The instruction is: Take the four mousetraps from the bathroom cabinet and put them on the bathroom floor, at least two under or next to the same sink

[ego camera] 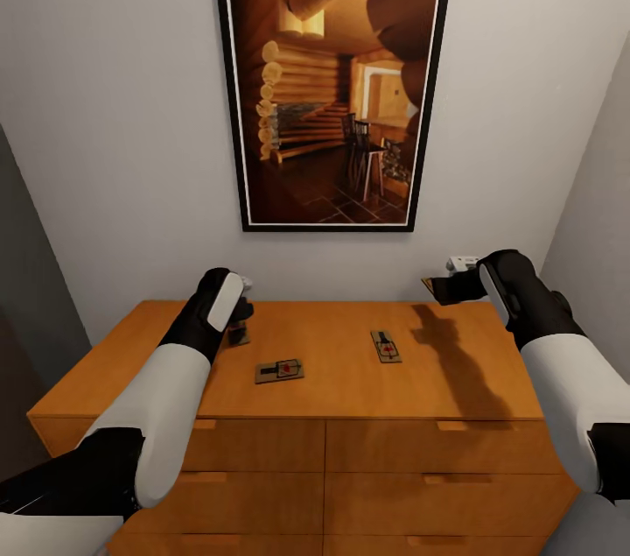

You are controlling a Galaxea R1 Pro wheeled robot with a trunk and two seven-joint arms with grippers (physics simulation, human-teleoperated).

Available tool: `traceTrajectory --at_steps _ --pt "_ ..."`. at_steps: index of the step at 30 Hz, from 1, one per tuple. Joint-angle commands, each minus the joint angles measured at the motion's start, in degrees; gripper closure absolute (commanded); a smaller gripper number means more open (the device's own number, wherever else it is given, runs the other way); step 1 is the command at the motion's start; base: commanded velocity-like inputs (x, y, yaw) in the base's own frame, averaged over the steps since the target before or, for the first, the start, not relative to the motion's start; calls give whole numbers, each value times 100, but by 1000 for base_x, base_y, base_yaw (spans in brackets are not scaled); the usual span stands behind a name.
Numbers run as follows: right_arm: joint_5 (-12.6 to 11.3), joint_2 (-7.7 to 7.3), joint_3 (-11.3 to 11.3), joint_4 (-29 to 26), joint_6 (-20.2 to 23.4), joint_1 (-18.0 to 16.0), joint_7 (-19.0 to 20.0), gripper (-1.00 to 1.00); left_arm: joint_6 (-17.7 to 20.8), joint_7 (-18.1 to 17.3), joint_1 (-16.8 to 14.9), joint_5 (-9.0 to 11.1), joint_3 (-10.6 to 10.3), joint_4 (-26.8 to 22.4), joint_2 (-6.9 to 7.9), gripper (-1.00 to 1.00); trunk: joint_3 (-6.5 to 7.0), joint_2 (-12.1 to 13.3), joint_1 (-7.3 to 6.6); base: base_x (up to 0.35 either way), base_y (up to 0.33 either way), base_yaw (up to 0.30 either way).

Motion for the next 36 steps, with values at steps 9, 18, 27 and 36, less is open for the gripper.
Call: traceTrajectory --at_steps 9,18,27,36 --pt "18 -6 19 -5 18 -4 16 100 -15 86 -5 227 22 24 -5 -100 -7 -4 0 0 0 0" --pt "18 -2 19 0 18 -2 16 100 -77 95 -5 249 24 74 -5 -100 -7 -4 0 0 0 0" --pt "18 -1 19 2 18 -3 16 100 -353 126 -4 267 17 338 -5 -100 -7 -4 0 0 0 0" --pt "18 -1 19 3 18 -2 16 100 -453 131 -4 316 8 400 -5 -100 -7 -4 0 0 0 0"
